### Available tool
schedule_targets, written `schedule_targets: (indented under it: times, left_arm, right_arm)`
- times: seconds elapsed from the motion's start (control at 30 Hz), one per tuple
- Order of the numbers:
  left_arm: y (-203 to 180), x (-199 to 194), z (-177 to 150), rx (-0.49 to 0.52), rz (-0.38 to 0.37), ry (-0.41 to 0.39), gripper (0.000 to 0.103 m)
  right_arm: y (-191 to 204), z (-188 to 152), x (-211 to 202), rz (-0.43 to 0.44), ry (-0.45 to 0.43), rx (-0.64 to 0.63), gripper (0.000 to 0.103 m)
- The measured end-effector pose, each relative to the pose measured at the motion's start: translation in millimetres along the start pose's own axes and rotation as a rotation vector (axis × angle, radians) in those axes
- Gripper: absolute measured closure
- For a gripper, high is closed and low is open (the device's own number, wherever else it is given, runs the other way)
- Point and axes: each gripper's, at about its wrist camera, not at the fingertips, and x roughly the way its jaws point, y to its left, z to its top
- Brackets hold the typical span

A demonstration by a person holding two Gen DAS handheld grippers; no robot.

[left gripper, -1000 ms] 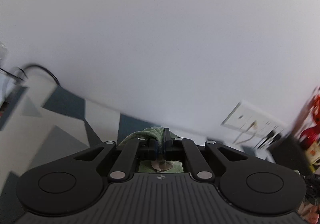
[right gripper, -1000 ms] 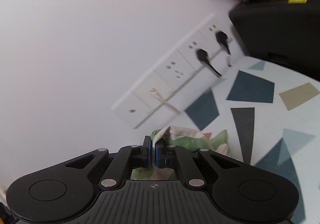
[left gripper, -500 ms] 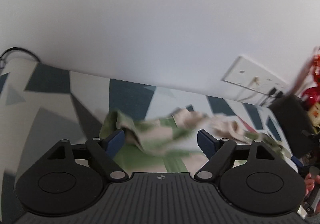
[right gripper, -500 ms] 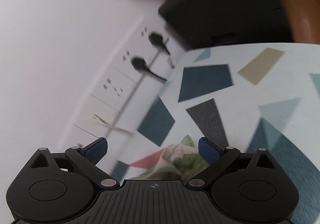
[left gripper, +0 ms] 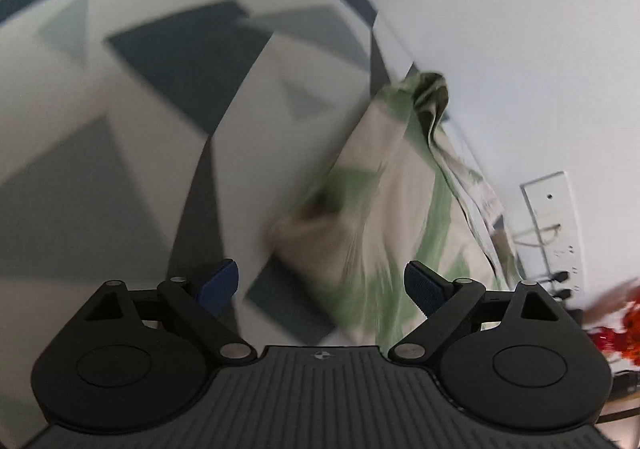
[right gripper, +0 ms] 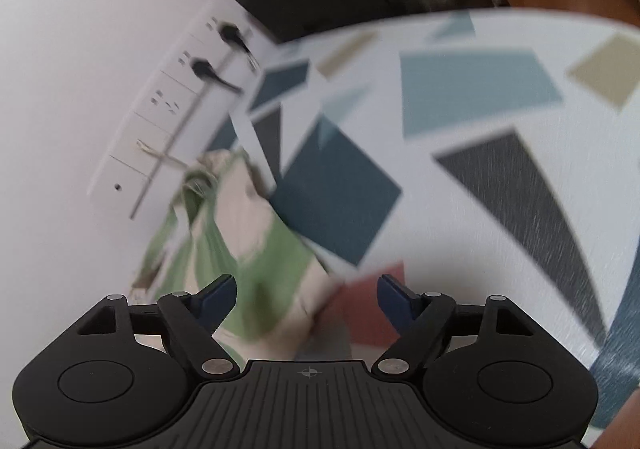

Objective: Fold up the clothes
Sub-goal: 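Grasp the folded shirt bundle with both grippers and fold it again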

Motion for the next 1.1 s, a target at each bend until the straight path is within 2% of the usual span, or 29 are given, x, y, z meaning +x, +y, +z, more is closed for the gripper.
schedule_targets:
  times: [0.07,0.1,0.13,0.17,0.2,0.23,0.27,0.3,0.33,0.37,0.4,0.5,0.63,0.73,0.8,0.9,0.93,0.97,1.03,1.1]
  left_arm:
    - [-7.3,11.1,1.6,0.004,0.017,-0.017,0.009]
    - [-13.4,16.1,1.8,0.026,0.016,-0.031,0.013]
    - [-19.5,21.2,2.0,0.049,0.015,-0.045,0.022]
    - [-22.8,23.5,2.9,0.060,0.030,-0.050,0.033]
    - [-26.0,25.8,3.8,0.072,0.046,-0.055,0.053]
    - [-29.3,28.1,4.7,0.083,0.061,-0.061,0.090]
    - [-32.5,30.5,5.6,0.094,0.077,-0.066,0.090]
    - [-28.1,24.9,6.8,0.070,0.072,-0.074,0.091]
    - [-23.5,19.0,8.0,0.045,0.067,-0.081,0.092]
    - [-21.6,11.7,8.0,0.040,0.073,-0.092,0.094]
    - [-21.1,3.2,6.1,0.047,0.076,-0.108,0.094]
    - [-22.0,-30.7,-2.5,0.121,0.095,-0.168,0.095]
    - [6.5,-70.2,-17.5,0.123,0.057,-0.106,0.095]
    - [19.0,-76.5,-39.8,0.251,0.092,-0.049,0.094]
    - [34.9,-71.9,-49.1,0.231,0.103,0.010,0.094]
    - [49.1,-73.0,-53.3,0.139,0.121,0.065,0.074]
    - [51.2,-76.7,-54.8,0.110,0.117,0.056,0.061]
    - [52.4,-80.4,-57.5,0.091,0.119,0.056,0.045]
    - [56.3,-86.1,-65.5,0.042,0.097,0.068,0.039]
    - [62.9,-87.6,-73.0,-0.023,0.049,0.069,0.039]
  right_arm:
    - [5.7,-3.7,6.0,-0.005,-0.011,-0.009,0.023]
    - [10.2,-4.7,9.4,-0.005,-0.008,-0.019,0.026]
    - [14.4,-4.8,14.8,0.004,0.000,-0.025,0.028]
    - [18.5,-4.5,20.8,0.016,0.010,-0.031,0.038]
    - [22.2,-3.5,26.1,0.011,0.011,-0.039,0.049]
    - [25.9,-2.3,31.1,0.000,0.011,-0.047,0.056]
    - [26.5,0.0,35.3,-0.001,0.022,-0.034,0.074]
    - [26.3,2.6,39.2,0.002,0.036,-0.016,0.087]
    - [25.1,4.8,39.0,0.009,0.043,0.000,0.088]
    - [25.0,6.6,34.7,0.022,0.039,-0.004,0.095]
    - [25.9,8.7,25.4,0.042,0.035,-0.028,0.098]
    - [22.6,14.1,-4.4,0.087,0.031,-0.088,0.099]
    - [-6.7,16.9,-37.8,0.075,0.047,-0.079,0.099]
    - [-36.0,10.9,-47.0,0.029,0.080,-0.053,0.099]
    - [-55.8,2.1,-45.1,-0.010,0.102,-0.025,0.099]
    - [-60.2,-1.7,-44.7,-0.005,0.105,-0.022,0.098]
    - [-59.3,-2.0,-44.8,-0.002,0.106,-0.028,0.097]
    - [-59.2,-2.1,-45.1,0.002,0.112,-0.018,0.089]
    - [-59.6,-2.2,-45.8,0.010,0.125,0.011,0.079]
    - [-60.4,-4.4,-50.9,0.021,0.123,0.041,0.068]
